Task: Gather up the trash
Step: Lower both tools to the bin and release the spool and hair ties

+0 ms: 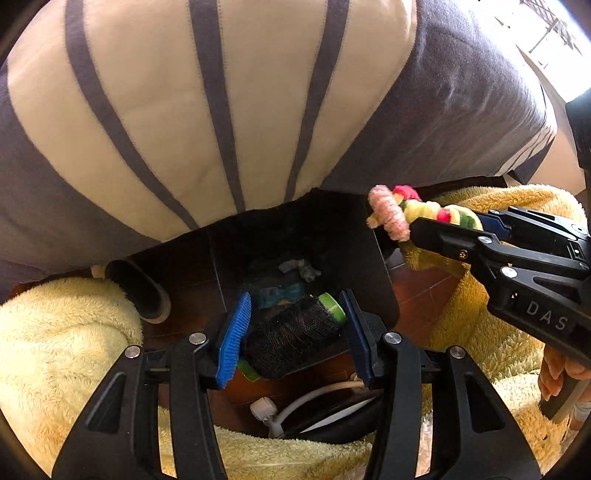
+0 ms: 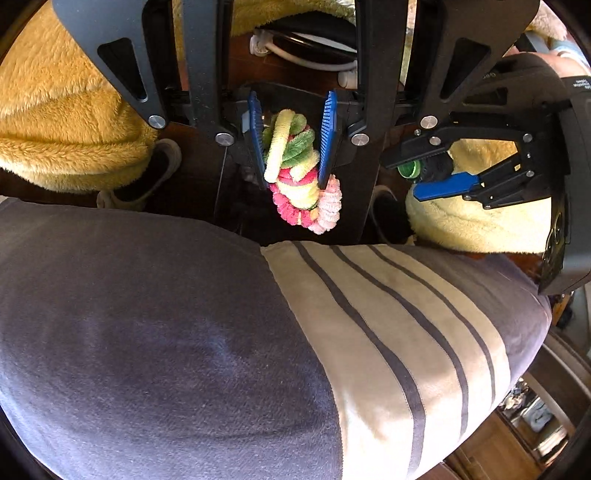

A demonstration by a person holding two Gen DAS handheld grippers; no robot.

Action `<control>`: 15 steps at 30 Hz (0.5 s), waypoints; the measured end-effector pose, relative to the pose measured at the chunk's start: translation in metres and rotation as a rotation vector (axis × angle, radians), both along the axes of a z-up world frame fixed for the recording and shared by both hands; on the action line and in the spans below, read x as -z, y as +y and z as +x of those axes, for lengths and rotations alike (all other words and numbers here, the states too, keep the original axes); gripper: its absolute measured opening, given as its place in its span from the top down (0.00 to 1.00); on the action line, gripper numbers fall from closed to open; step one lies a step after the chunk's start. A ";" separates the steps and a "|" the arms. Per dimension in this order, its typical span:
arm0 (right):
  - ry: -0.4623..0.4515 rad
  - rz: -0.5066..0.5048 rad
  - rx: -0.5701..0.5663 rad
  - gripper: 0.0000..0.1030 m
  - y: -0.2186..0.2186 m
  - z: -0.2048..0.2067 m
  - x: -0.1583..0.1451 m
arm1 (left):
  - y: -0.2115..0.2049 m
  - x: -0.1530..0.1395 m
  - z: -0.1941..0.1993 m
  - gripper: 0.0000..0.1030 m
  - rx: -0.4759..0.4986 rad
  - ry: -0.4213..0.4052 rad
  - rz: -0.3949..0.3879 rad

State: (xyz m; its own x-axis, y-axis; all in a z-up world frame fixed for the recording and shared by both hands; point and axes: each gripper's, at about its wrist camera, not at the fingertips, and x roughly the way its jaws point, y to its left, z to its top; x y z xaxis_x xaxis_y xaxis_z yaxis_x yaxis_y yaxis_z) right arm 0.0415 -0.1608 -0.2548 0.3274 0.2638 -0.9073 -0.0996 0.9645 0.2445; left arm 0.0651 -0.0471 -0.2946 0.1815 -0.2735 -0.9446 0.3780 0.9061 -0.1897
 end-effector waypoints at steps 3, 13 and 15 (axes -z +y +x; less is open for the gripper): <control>0.004 0.013 -0.001 0.67 0.000 0.002 -0.002 | -0.001 0.001 0.000 0.54 0.002 0.013 -0.005; -0.043 0.001 0.037 0.47 -0.011 0.004 -0.021 | 0.003 -0.022 -0.001 0.31 -0.014 -0.059 0.016; -0.058 0.005 0.042 0.47 -0.013 0.004 -0.026 | 0.005 -0.031 -0.001 0.29 -0.019 -0.082 0.017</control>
State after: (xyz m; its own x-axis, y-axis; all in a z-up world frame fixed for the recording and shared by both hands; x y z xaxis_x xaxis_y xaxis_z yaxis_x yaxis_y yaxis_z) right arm 0.0453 -0.1734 -0.2289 0.3900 0.2532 -0.8853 -0.0729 0.9669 0.2444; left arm 0.0643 -0.0420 -0.2639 0.2634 -0.2535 -0.9308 0.3745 0.9160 -0.1435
